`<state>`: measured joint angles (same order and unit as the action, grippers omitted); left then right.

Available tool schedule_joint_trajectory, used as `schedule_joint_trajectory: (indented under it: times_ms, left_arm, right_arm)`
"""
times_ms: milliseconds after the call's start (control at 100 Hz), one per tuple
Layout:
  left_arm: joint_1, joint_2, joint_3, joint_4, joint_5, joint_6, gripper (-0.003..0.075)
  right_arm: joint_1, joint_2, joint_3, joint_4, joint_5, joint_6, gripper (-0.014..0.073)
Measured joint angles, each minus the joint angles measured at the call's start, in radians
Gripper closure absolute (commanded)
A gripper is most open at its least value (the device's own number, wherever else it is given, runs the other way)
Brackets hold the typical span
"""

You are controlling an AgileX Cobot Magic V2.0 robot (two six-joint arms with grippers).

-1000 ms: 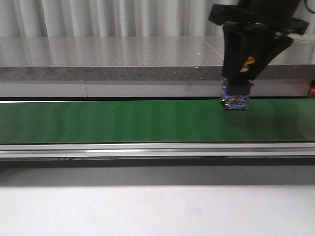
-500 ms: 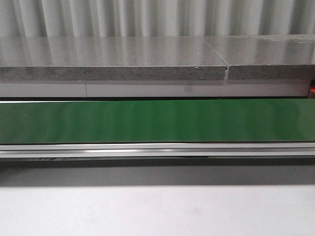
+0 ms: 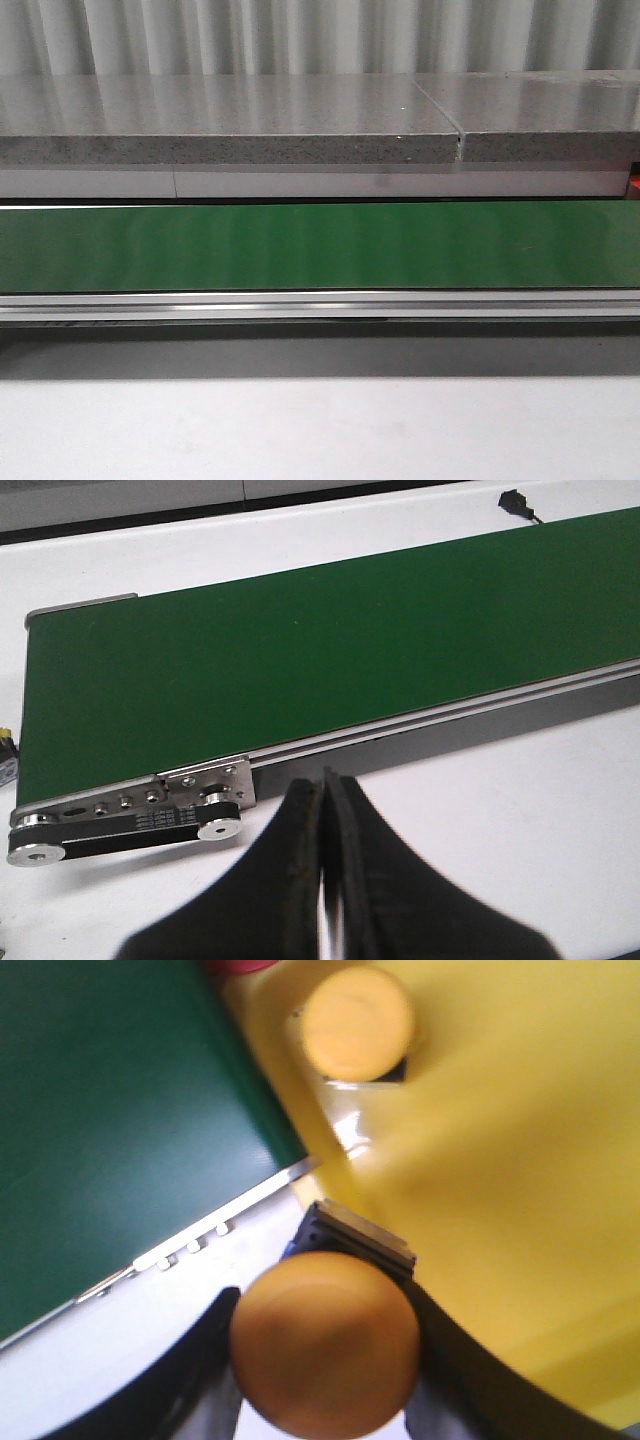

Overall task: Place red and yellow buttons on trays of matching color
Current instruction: 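Carry the yellow button into the yellow tray and open the right gripper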

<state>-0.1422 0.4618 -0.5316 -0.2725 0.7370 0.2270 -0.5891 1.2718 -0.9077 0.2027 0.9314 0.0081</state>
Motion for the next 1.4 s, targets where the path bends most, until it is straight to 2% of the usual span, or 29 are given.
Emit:
schedule_joint_trajectory:
  times_ms: [260, 620, 1000, 1100, 1200, 1250, 1300, 1400]
  left_arm:
    - [0.000, 0.000, 0.000, 0.000, 0.000, 0.000, 0.0740]
    - [0.000, 0.000, 0.000, 0.000, 0.000, 0.000, 0.0740]
    - [0.000, 0.000, 0.000, 0.000, 0.000, 0.000, 0.0740]
    - [0.000, 0.000, 0.000, 0.000, 0.000, 0.000, 0.0740]
    - [0.000, 0.000, 0.000, 0.000, 0.000, 0.000, 0.0740]
    - [0.000, 0.000, 0.000, 0.000, 0.000, 0.000, 0.0740]
    - [0.000, 0.000, 0.000, 0.000, 0.000, 0.000, 0.0740]
    - [0.000, 0.000, 0.000, 0.000, 0.000, 0.000, 0.0740]
  right_arm:
    - [-0.075, 0.050, 0.037, 0.000, -0.067, 0.015, 0.0401]
    - [-0.075, 0.172, 0.037, 0.000, -0.169, 0.039, 0.0401]
    - [-0.075, 0.255, 0.037, 0.000, -0.204, 0.041, 0.0392]
    - [-0.075, 0.258, 0.037, 0.000, -0.214, 0.041, 0.0302]
    - [-0.075, 0.258, 0.037, 0.000, -0.216, 0.043, 0.0109]
    - [-0.075, 0.258, 0.037, 0.000, -0.216, 0.043, 0.0043]
    - [-0.075, 0.258, 0.037, 0.000, -0.216, 0.043, 0.0010]
    - [-0.075, 0.256, 0.037, 0.000, -0.216, 0.043, 0.0014]
